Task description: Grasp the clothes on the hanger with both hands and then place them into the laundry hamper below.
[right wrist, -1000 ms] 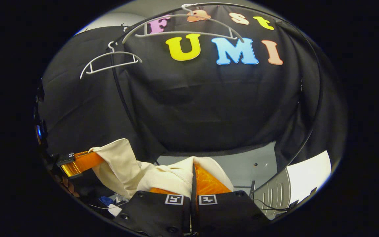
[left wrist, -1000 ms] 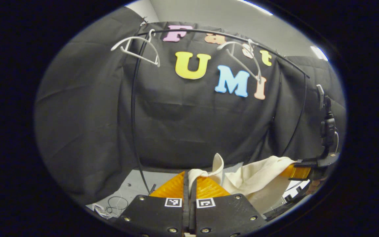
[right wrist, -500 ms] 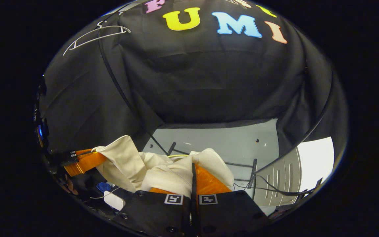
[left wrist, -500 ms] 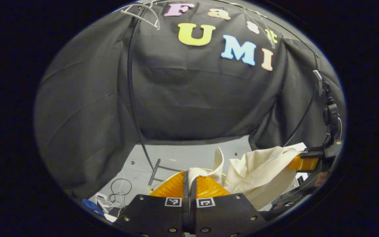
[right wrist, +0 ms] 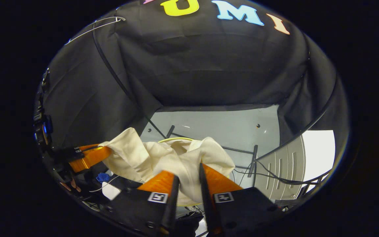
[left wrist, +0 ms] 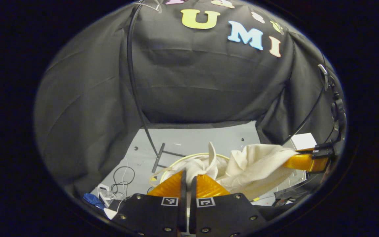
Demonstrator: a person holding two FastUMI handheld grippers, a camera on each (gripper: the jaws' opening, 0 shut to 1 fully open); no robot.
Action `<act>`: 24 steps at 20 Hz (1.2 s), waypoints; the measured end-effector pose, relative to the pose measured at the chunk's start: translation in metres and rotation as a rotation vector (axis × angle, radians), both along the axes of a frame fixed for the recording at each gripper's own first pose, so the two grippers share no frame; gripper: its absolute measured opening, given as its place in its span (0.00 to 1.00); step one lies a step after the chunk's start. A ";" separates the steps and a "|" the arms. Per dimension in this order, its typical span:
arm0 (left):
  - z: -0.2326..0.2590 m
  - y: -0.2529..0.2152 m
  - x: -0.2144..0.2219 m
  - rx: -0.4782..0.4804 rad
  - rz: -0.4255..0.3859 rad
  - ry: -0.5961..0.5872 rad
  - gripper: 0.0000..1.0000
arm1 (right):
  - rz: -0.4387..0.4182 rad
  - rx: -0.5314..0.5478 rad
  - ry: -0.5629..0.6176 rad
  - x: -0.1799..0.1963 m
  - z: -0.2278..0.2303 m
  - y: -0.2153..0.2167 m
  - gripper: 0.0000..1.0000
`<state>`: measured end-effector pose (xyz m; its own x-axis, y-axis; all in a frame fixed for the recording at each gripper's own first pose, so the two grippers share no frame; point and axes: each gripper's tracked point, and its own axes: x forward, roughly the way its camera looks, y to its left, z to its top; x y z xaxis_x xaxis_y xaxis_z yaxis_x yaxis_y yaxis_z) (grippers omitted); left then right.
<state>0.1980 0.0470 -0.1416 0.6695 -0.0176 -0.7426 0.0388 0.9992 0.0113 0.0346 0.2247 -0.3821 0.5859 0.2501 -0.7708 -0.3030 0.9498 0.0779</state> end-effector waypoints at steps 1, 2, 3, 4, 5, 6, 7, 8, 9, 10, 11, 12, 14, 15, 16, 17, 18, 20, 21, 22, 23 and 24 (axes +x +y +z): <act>0.000 0.004 -0.002 0.016 0.001 0.010 0.07 | 0.000 0.007 -0.008 0.002 0.003 0.001 0.43; 0.004 0.004 -0.001 0.016 -0.002 -0.011 0.15 | 0.005 0.017 -0.021 0.004 0.007 0.003 0.58; 0.000 -0.002 0.003 -0.002 -0.013 -0.025 0.35 | 0.014 0.027 -0.030 0.004 0.012 0.007 0.61; 0.002 -0.003 0.004 -0.008 -0.013 -0.030 0.55 | 0.022 0.027 -0.039 0.002 0.016 0.010 0.74; 0.004 -0.002 0.001 -0.004 -0.010 -0.034 0.75 | 0.030 0.024 -0.050 0.004 0.029 0.007 0.86; 0.007 0.000 -0.001 0.006 -0.009 -0.037 0.95 | 0.036 0.016 -0.066 0.004 0.027 0.008 0.98; 0.012 0.002 -0.004 0.018 -0.013 -0.044 0.95 | 0.039 0.015 -0.081 0.003 0.036 0.008 0.98; 0.019 0.002 -0.006 0.025 -0.017 -0.053 0.95 | 0.043 0.018 -0.098 0.000 0.042 0.009 0.98; 0.025 0.001 -0.006 0.024 -0.021 -0.061 0.95 | 0.044 0.021 -0.115 -0.001 0.051 0.007 0.98; 0.033 -0.002 -0.008 0.022 -0.026 -0.072 0.95 | 0.043 0.024 -0.131 -0.003 0.057 0.006 0.98; 0.042 -0.005 -0.008 0.021 -0.031 -0.084 0.95 | 0.040 0.028 -0.147 -0.005 0.066 0.004 0.98; 0.053 -0.006 -0.011 0.026 -0.037 -0.099 0.95 | 0.035 0.033 -0.164 -0.006 0.073 0.001 0.98; 0.078 -0.009 -0.011 0.048 -0.053 -0.138 0.95 | 0.018 0.043 -0.201 -0.008 0.092 -0.005 0.98; 0.094 -0.011 -0.012 0.057 -0.064 -0.166 0.95 | 0.007 0.051 -0.221 -0.008 0.103 -0.009 0.98; 0.112 -0.016 -0.013 0.069 -0.075 -0.195 0.95 | -0.002 0.059 -0.243 -0.009 0.114 -0.012 0.98; 0.131 -0.020 -0.012 0.075 -0.082 -0.226 0.95 | -0.013 0.064 -0.271 -0.008 0.128 -0.018 0.98; 0.154 -0.026 -0.013 0.076 -0.089 -0.257 0.95 | -0.026 0.066 -0.301 -0.007 0.142 -0.024 0.99; 0.197 -0.037 -0.011 0.064 -0.089 -0.329 0.96 | -0.043 0.077 -0.360 -0.006 0.172 -0.033 0.98; 0.222 -0.044 -0.006 0.051 -0.075 -0.378 0.95 | -0.047 0.090 -0.391 -0.005 0.187 -0.037 0.98; 0.244 -0.051 -0.002 0.034 -0.069 -0.422 0.95 | -0.054 0.094 -0.430 -0.007 0.202 -0.042 0.98; 0.268 -0.060 0.001 0.017 -0.071 -0.466 0.95 | -0.061 0.091 -0.469 -0.005 0.219 -0.049 0.98; 0.292 -0.067 -0.001 0.007 -0.071 -0.506 0.95 | -0.070 0.085 -0.512 -0.005 0.235 -0.057 0.98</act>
<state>0.1966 -0.0200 0.1501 0.9428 -0.0724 -0.3255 0.0946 0.9941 0.0528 0.0292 0.1681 -0.1468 0.9001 0.2460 -0.3596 -0.2582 0.9660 0.0144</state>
